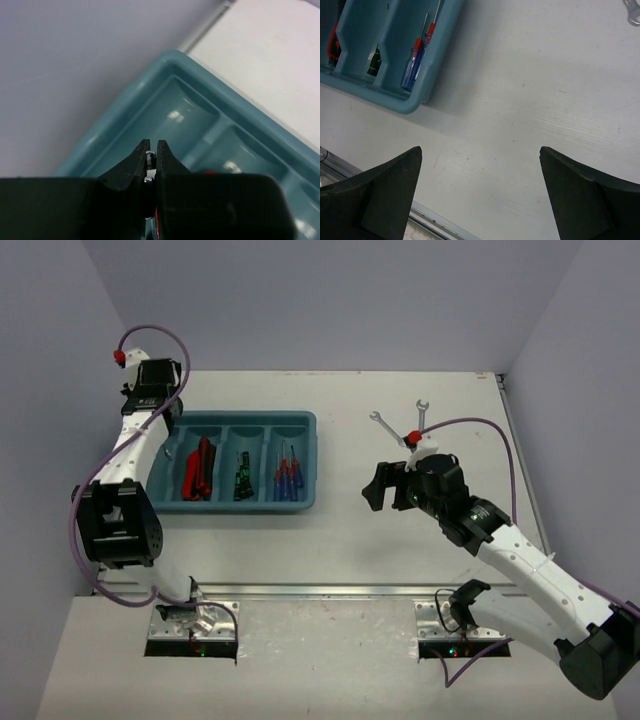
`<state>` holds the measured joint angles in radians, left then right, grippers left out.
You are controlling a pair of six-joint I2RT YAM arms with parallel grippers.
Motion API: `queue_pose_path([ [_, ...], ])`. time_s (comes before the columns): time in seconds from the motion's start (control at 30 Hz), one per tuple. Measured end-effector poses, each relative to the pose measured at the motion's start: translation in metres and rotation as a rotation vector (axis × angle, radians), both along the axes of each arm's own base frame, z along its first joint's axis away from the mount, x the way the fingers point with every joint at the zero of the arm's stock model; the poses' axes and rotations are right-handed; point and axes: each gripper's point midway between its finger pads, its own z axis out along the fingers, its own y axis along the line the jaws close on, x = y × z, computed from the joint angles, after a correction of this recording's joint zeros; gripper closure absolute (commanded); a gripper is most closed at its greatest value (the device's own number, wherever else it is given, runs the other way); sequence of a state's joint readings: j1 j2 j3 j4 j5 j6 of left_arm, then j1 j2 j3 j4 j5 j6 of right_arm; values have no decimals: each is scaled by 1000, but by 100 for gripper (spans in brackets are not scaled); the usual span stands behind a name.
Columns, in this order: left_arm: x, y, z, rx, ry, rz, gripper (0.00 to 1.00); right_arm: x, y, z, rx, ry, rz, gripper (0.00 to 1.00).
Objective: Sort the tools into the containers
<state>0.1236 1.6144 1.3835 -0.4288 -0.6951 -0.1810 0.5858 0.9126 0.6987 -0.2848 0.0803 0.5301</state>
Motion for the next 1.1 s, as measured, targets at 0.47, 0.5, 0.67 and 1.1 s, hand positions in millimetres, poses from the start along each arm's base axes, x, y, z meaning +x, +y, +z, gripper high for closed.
queue_pose_path([
  [0.47, -25, 77, -47, 319, 189, 217, 66, -6, 11, -29, 30, 67, 41, 1],
  [0.5, -25, 78, -54, 323, 208, 223, 55, -6, 11, -28, 35, 64, 39, 1],
  [0.67, -23, 76, -68, 305, 227, 217, 0, -5, 13, -28, 47, 59, 35, 1],
  [1.1, 25, 2, 52, -94, -227, -75, 0, 5, 8, -58, -20, 122, -16, 1],
])
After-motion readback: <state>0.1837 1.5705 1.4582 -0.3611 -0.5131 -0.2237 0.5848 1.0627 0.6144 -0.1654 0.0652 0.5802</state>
